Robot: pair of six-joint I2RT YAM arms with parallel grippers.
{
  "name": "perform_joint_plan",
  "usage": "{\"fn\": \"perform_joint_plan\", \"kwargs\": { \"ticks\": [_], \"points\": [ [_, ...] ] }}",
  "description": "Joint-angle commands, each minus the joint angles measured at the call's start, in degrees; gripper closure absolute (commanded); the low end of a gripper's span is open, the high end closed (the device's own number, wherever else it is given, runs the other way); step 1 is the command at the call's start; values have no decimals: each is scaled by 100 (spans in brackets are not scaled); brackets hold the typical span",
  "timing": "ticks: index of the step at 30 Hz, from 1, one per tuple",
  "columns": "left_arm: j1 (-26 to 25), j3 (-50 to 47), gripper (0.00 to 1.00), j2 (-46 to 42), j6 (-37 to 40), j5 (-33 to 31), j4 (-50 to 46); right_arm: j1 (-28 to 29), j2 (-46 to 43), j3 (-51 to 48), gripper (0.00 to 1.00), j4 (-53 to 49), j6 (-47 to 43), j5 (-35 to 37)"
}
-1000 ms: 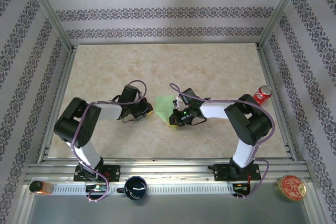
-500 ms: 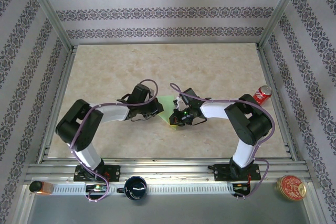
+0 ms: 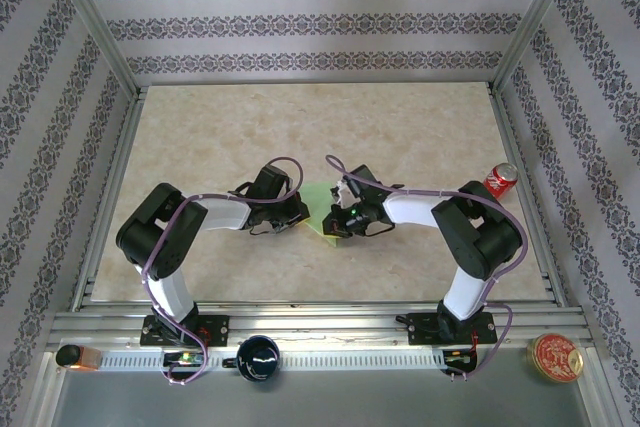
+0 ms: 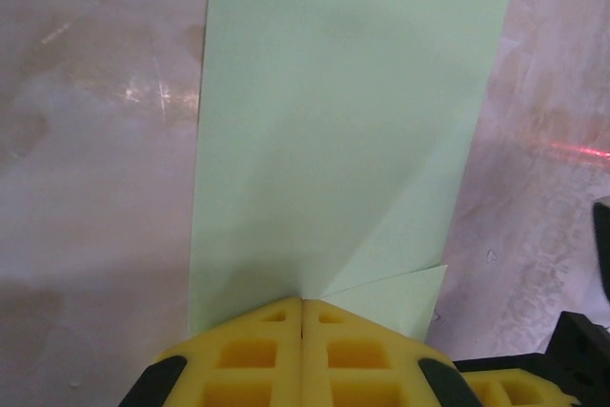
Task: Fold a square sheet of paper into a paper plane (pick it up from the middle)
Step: Third fold the triangle at the center of the table.
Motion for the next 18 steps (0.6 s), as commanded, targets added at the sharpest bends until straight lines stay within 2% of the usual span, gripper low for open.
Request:
{"fn": "perform_joint_plan", "kwargs": {
  "ticks": [1, 11, 15, 18],
  "points": [
    [-5, -154, 100, 43, 208, -244, -426, 85, 114, 355, 97, 86, 141, -125],
    [-8, -188, 100, 76, 191, -184, -348, 232, 664, 552, 97, 124, 180, 8],
    [2, -242, 100, 98, 141, -174, -285, 158, 509, 232, 97, -113, 92, 245],
    [15, -310, 100, 153, 19, -71, -100, 98, 266, 20, 96, -46, 65, 78]
  ]
}}
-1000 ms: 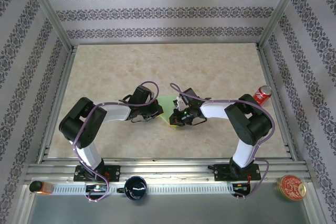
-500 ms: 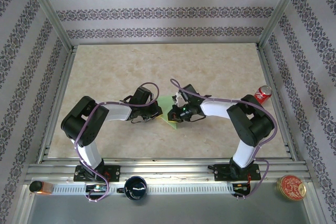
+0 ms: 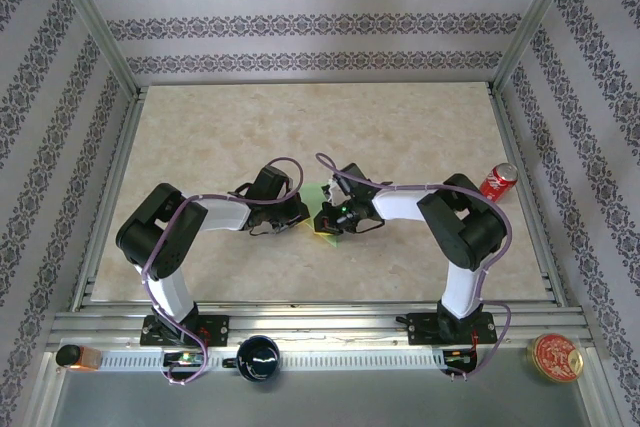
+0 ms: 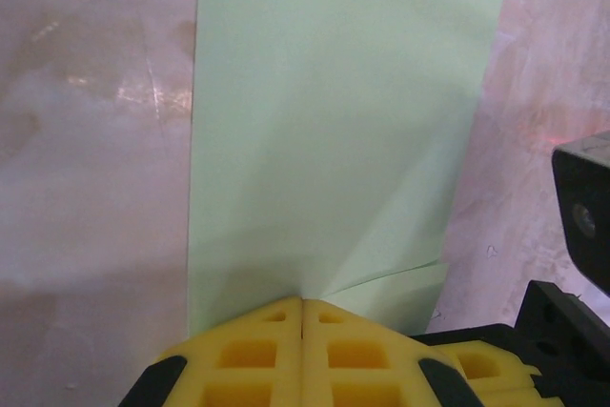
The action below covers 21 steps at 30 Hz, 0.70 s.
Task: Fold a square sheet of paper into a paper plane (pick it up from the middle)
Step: Third fold the triangle at the center of the table.
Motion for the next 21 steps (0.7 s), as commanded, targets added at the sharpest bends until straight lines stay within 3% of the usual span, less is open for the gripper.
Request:
{"fn": "perform_joint_plan", "kwargs": {
  "ticks": [1, 7, 13, 21],
  "points": [
    [22, -246, 100, 152, -57, -114, -209, -68, -297, -263, 96, -304, -107, -26],
    [30, -223, 100, 177, -77, -61, -206, -28, -459, 1, 95, -143, 4, -331],
    [30, -202, 100, 239, -77, 12, -179, -30, 53, 208, 95, -119, 18, -183],
    [84, -286, 100, 254, -212, 69, 13, -74, -367, -624, 94, -179, -195, -141]
  ]
}}
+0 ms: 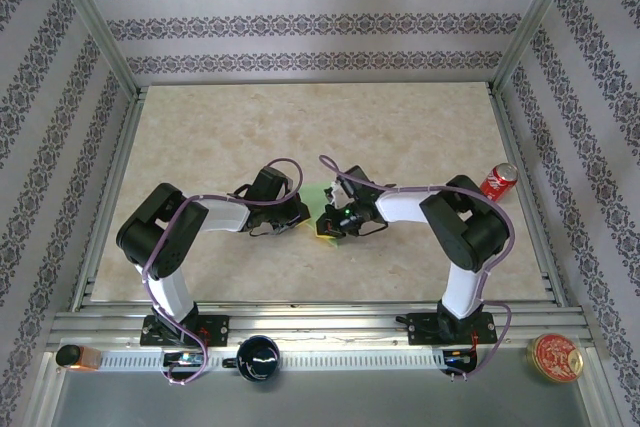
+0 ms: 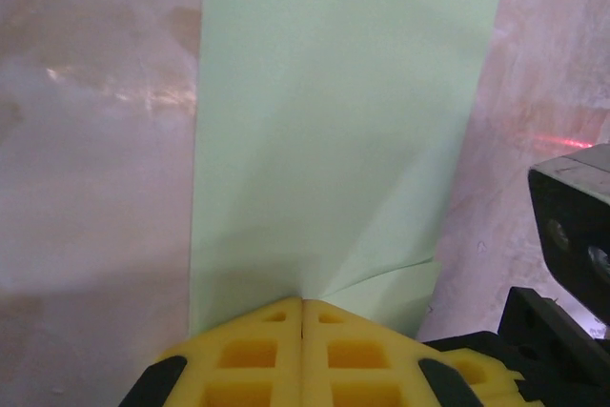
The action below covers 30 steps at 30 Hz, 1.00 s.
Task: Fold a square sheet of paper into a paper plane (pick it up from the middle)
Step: Third fold the triangle at the center of the table.
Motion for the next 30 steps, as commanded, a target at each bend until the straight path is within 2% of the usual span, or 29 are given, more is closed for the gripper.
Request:
{"fn": "perform_joint_plan", "kwargs": {
  "ticks": [1, 5, 10, 18, 21, 24, 30],
  "points": [
    [90, -192, 100, 221, -87, -77, -223, -40, -405, -528, 94, -212, -156, 12],
    [99, -126, 100, 233, -24, -7, -313, -95, -915, -1061, 94, -134, -203, -85],
    [99, -109, 100, 259, -18, 20, -328, -405, -1144, -1606, 94, -205, -329, -134],
    [95, -120, 100, 138, -11, -3, -404, -529, -2069, -1333, 93, 210, 131, -541],
    [98, -125, 100, 60, -33, -3, -398, -571, -1766, -862, 93, 54, -22, -658],
    [98, -67, 100, 30, -10, -10, -415, -571, -1238, -570, 91, 6, 23, -474],
    [96, -101, 100, 56, -96, 126, -62, -571, -412, -281, 97, 233, 164, -476]
  ]
}}
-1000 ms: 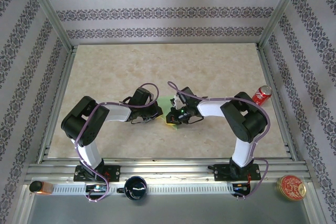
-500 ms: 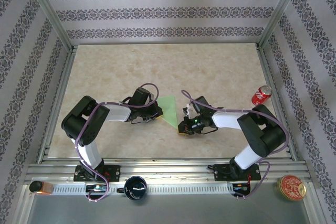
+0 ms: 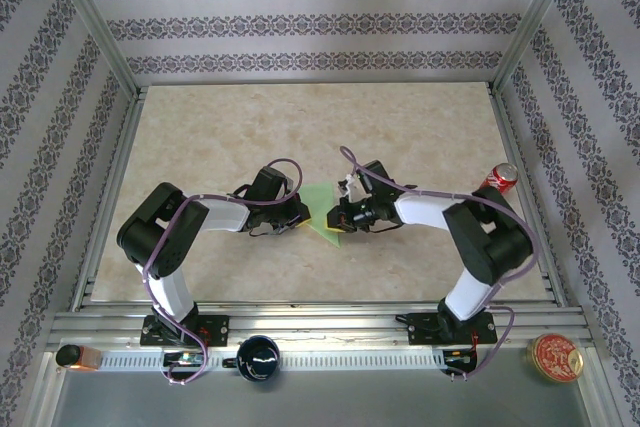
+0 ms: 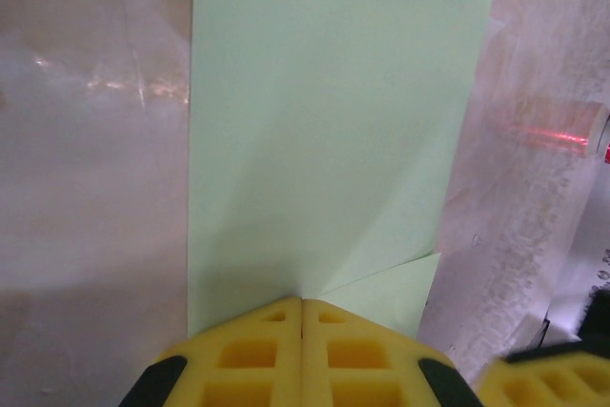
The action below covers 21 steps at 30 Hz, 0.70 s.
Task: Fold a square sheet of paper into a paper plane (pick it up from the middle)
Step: Third fold the triangle at the center of the table.
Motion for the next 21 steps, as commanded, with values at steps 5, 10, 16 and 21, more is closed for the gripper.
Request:
{"fn": "perform_joint_plan", "kwargs": {
  "ticks": [5, 10, 16, 21],
  "points": [
    [57, 17, 100, -129, -26, -101, -232, -58, 272, -98, 100, -256, -116, 240],
    [-70, 417, 93, -415, 85, -270, -662, -51, 333, -377, 100, -249, -117, 411],
    [-488, 748, 94, -393, 143, -274, -792, -47, 304, -441, 100, -139, -3, 497],
    [-671, 445, 99, -159, -240, -382, -445, -49, 273, -408, 100, -216, -46, 526]
  ]
}}
